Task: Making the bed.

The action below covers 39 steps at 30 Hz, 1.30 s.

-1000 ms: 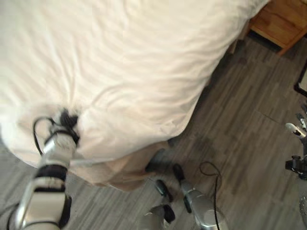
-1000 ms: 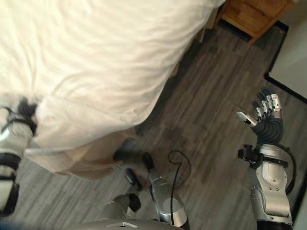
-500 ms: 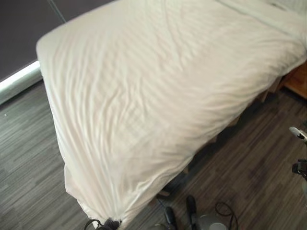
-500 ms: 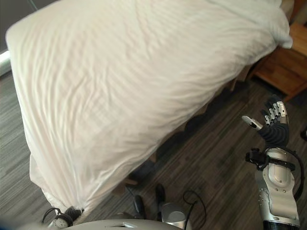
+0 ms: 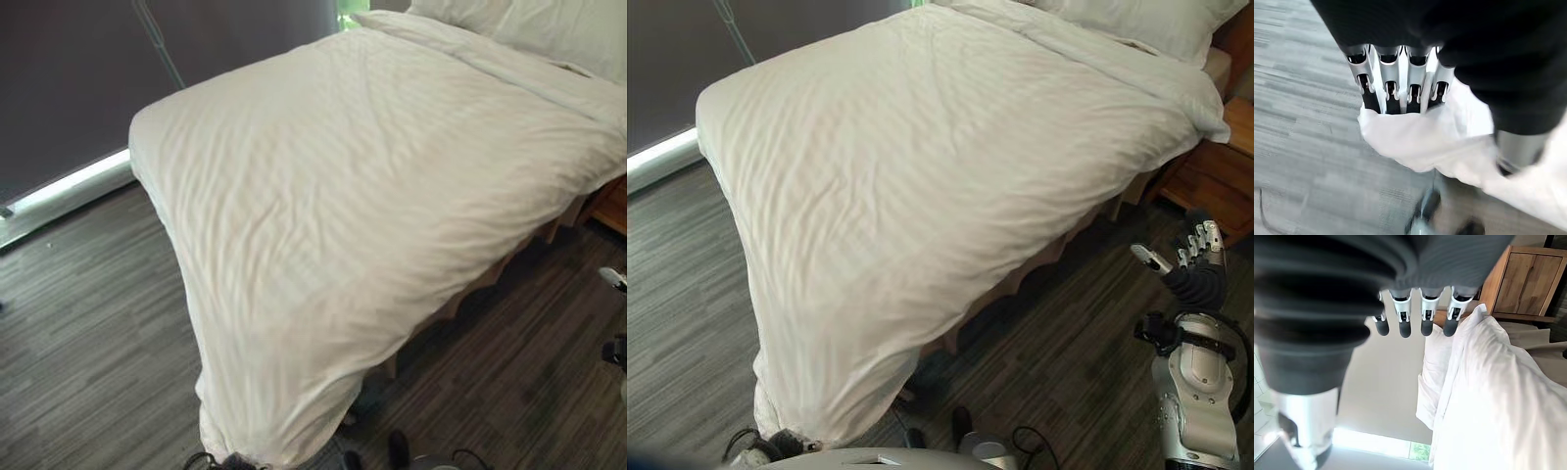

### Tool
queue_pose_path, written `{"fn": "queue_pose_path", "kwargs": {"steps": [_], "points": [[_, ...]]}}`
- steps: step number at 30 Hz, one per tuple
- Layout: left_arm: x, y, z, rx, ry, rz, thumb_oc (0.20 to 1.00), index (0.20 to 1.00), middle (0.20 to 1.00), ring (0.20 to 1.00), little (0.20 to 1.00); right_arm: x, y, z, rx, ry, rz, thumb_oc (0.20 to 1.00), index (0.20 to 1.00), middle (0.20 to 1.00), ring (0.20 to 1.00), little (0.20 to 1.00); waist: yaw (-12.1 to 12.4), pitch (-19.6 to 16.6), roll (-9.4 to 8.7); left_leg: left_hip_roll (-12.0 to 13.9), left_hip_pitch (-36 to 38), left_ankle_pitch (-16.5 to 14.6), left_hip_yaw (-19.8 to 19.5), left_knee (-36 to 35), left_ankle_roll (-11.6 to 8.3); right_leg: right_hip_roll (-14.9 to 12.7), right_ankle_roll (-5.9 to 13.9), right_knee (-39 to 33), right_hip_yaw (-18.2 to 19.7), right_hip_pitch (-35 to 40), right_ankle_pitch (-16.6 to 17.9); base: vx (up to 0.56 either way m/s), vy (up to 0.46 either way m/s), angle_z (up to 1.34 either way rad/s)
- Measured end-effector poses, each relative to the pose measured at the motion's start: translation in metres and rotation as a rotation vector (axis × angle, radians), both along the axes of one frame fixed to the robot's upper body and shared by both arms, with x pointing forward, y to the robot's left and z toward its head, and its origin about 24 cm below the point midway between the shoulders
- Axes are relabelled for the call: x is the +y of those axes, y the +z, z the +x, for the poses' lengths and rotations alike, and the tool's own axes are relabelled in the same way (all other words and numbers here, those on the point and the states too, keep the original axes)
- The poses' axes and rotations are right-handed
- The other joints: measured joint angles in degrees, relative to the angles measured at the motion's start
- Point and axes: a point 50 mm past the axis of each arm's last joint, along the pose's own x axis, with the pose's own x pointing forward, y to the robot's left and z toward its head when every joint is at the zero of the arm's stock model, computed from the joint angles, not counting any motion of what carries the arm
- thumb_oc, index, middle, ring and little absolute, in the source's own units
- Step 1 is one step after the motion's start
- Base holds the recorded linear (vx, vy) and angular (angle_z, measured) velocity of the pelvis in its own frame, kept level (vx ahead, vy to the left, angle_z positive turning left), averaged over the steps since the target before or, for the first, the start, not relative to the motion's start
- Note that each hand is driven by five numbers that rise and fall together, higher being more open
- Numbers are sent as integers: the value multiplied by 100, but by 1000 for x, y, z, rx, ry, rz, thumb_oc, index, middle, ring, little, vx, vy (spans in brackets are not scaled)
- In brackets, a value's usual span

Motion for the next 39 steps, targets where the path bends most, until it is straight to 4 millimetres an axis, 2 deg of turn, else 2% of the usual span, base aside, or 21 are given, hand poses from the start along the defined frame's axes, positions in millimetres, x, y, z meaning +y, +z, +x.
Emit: {"fn": "queue_pose_path", "kwargs": {"steps": [2,3,4,5,8,12,13,16,18,19,21,23,24,27,28,33,34,35,36,39], "points": [[17,38,18,-212,-43,-10,1000,1000,1000,1000,1000,-6,5,-3,-17,-27,-7,1000,1000,1000,1000,1000,83,19,-28,-1,-4,19,-36,-2,25,4,-12,4,-50,-2,4,-27,13,12],[31,63,33,-318,-44,-14,1000,1000,1000,1000,1000,-9,8,-4,-28,-38,-6,1000,1000,1000,1000,1000,225,-24,77,-6,14,19,-45,-3,27,-6,-17,2,-76,29,2,-22,19,10],[30,83,32,-373,-72,-90,1000,1000,1000,1000,1000,-9,9,-4,-32,-31,-9,1000,1000,1000,1000,1000,178,23,-1,-15,5,5,-84,-4,7,-11,-16,5,-88,10,0,-9,16,10],[31,95,35,-427,-84,-137,1000,1000,1000,1000,1000,-10,9,-4,-35,-33,-10,1000,1000,1000,1000,1000,174,13,44,-25,7,9,-107,-3,14,-20,-15,5,-105,16,-7,-4,15,13],[39,100,30,-407,10,-277,1000,1000,1000,1000,1000,-7,9,-1,-36,-2,-3,1000,1000,1000,1000,1000,233,-51,183,-46,90,21,-146,6,32,-44,-13,0,-150,119,-35,-5,16,8],[47,132,31,-411,-85,-303,1000,1000,1000,1000,1000,-7,7,-3,-20,5,-2,1000,1000,1000,1000,1000,337,-16,75,-35,120,20,-166,-3,31,-37,-19,1,-169,149,-47,0,0,0],[50,150,32,-449,-88,-360,1000,1000,1000,1000,1000,-7,8,-3,-23,11,-4,1000,1000,1000,1000,1000,390,-3,45,-36,135,19,-165,-1,30,-37,-19,3,-169,161,-48,0,0,0],[57,181,38,-599,-26,-450,1000,1000,1000,1000,1000,-4,3,-4,-24,29,21,1000,1000,1000,1000,1000,460,3,21,-43,189,9,-185,-1,25,-45,-11,4,-190,226,-62,3,16,3],[61,192,41,-789,108,-570,1000,1000,1000,1000,1000,-2,1,-4,-31,37,30,1000,1000,1000,1000,1000,477,1,38,-51,185,12,-197,4,29,-53,-11,2,-202,228,-61,-4,24,7],[58,192,48,-922,210,-663,1000,1000,1000,1000,1000,-2,-1,-6,-26,37,33,1000,1000,1000,1000,1000,477,23,-13,-64,189,14,-254,29,32,-60,-4,12,-236,232,-67,-3,34,15],[50,188,58,-1115,360,-787,1000,1000,1000,1000,1000,-1,-6,-8,-15,33,52,1000,1000,1000,1000,1000,478,-13,24,-80,188,23,-313,29,45,-73,5,6,-281,242,-75,-5,30,15],[41,183,67,-1129,393,-824,1000,1000,1000,1000,1000,2,-8,-7,-15,44,61,1000,1000,1000,1000,1000,478,27,-57,-79,180,24,-314,29,47,-70,5,7,-281,230,-73,-9,40,2],[27,174,75,-1151,448,-866,1000,1000,1000,1000,1000,2,-9,-7,-11,49,60,1000,1000,1000,1000,1000,456,33,-120,-84,174,28,-314,29,52,-73,5,9,-280,226,-70,-17,51,-3],[1,164,87,-1085,421,-923,1000,1000,1000,1000,1000,5,-9,-4,-10,61,61,1000,1000,1000,1000,1000,445,25,-201,-80,162,39,-302,28,70,-69,0,8,-260,211,-61,-12,37,-4],[-5,162,89,-1055,397,-935,1000,1000,1000,1000,1000,6,-9,-3,-10,68,62,1000,1000,1000,1000,1000,422,68,-282,-79,157,39,-298,29,70,-65,-2,8,-255,199,-59,-33,54,-7],[-27,140,97,-950,406,-990,1000,1000,1000,1000,1000,14,-9,5,-17,106,71,1000,1000,1000,1000,1000,269,157,-521,-77,-27,64,-130,31,101,-55,-13,9,-127,-28,45,-47,45,-13],[-30,141,100,-953,399,-1004,956,956,956,956,956,14,-11,3,-6,103,72,1000,1000,1000,1000,1000,237,174,-537,-79,-95,66,-117,31,104,-55,-38,8,-93,-109,90,-35,46,-23],[-33,141,102,-940,378,-1004,545,545,545,545,545,16,-12,5,-1,113,73,1000,1000,1000,1000,1000,211,235,-571,-80,-149,77,-67,31,120,-57,-16,10,-59,-179,115,-51,55,-23],[-35,141,103,-934,369,-1007,200,200,200,200,200,19,-13,7,2,124,72,1000,1000,1000,1000,1000,202,274,-596,-78,-183,77,10,31,120,-55,-20,8,7,-210,138,-43,51,-23],[-46,146,115,-900,249,-1005,200,200,200,200,200,21,-12,9,-4,134,73,1000,1000,1000,1000,1000,167,442,-652,-82,-273,92,102,30,144,-59,30,11,86,-320,165,-35,46,-18]]}}
